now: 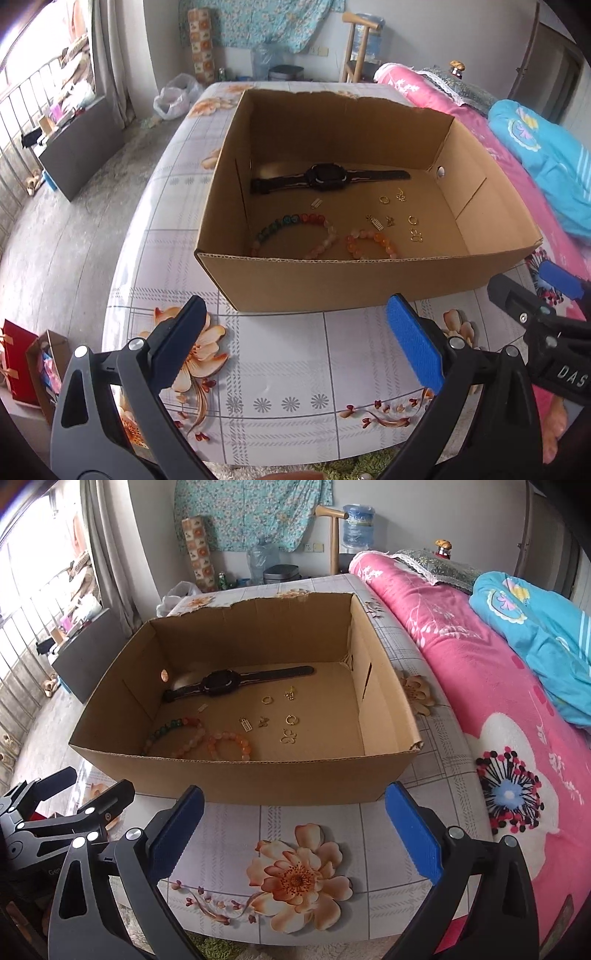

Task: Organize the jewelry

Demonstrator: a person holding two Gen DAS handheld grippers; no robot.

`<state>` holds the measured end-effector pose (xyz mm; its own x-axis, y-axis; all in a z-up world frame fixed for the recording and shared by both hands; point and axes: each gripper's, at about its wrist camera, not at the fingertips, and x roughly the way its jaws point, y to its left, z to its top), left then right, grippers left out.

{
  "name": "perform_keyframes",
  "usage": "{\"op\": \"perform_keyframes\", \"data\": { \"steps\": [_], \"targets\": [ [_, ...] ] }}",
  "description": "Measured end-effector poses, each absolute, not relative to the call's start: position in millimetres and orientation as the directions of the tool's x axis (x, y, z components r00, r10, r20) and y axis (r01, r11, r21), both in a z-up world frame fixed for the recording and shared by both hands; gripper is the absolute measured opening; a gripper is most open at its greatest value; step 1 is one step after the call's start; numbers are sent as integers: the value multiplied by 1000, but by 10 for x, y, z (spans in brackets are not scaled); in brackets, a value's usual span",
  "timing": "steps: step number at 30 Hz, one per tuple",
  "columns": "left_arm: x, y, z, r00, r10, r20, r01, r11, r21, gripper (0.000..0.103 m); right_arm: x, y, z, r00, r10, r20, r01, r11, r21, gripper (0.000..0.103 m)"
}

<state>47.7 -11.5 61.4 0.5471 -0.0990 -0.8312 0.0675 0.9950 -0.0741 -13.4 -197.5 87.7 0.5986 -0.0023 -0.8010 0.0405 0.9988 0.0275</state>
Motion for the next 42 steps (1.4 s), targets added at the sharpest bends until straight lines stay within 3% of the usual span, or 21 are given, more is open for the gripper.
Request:
{"op": "perform_keyframes", "data": {
  "steps": [42],
  "targets": [
    [657,-200,440,462,-57,-885,57,998,-35,94,33,-2005,642,530,-17,-848,58,998,16,96]
  ]
}}
